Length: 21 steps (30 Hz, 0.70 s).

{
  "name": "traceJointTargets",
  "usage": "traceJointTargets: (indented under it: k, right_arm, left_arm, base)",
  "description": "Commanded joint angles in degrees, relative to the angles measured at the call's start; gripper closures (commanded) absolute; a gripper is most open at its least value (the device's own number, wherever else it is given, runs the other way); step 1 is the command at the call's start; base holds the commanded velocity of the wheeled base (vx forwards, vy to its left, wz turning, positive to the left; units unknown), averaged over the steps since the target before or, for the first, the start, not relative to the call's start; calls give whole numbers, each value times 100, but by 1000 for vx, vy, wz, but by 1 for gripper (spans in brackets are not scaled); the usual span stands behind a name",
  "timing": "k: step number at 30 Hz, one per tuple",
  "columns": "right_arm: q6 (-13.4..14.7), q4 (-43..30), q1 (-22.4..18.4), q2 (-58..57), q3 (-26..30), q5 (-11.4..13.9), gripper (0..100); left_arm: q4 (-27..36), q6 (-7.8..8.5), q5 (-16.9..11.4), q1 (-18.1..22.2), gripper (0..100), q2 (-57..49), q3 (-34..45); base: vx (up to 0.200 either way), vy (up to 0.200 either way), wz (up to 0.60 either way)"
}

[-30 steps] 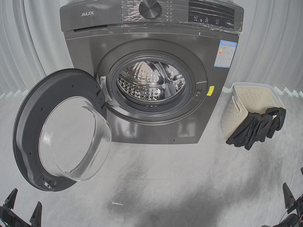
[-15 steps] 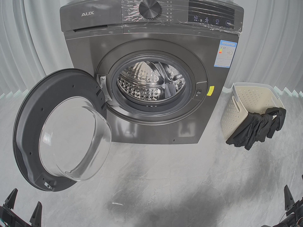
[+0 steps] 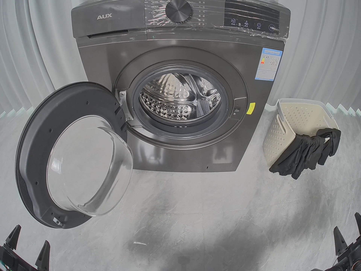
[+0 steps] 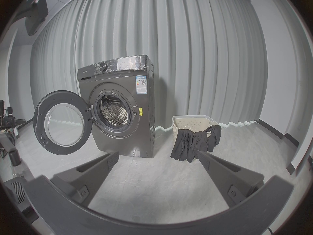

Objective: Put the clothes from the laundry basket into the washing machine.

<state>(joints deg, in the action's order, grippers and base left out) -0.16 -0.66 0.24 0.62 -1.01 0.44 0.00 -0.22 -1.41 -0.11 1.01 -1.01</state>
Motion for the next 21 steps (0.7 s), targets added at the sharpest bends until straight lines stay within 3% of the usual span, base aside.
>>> traceJointTargets:
  k: [1,10,15,21]
  right_arm:
    - [-2,4,2,-62,84,0,0]
    - [-2,4,2,-62,84,0,0]
    - [-2,4,2,-62,84,0,0]
    - [-2,4,2,-62,84,0,0]
  left_arm:
    - [0,4,10,2,0,-101,92]
    - [0,-22,10,-7,0,-101,92]
    - [9,40,1,2,0,-101,101]
    - [0,-4,10,-7,0,-101,92]
  base:
    - [0,-200,0]
    - [0,-200,0]
    - [0,0,0]
    - [0,0,0]
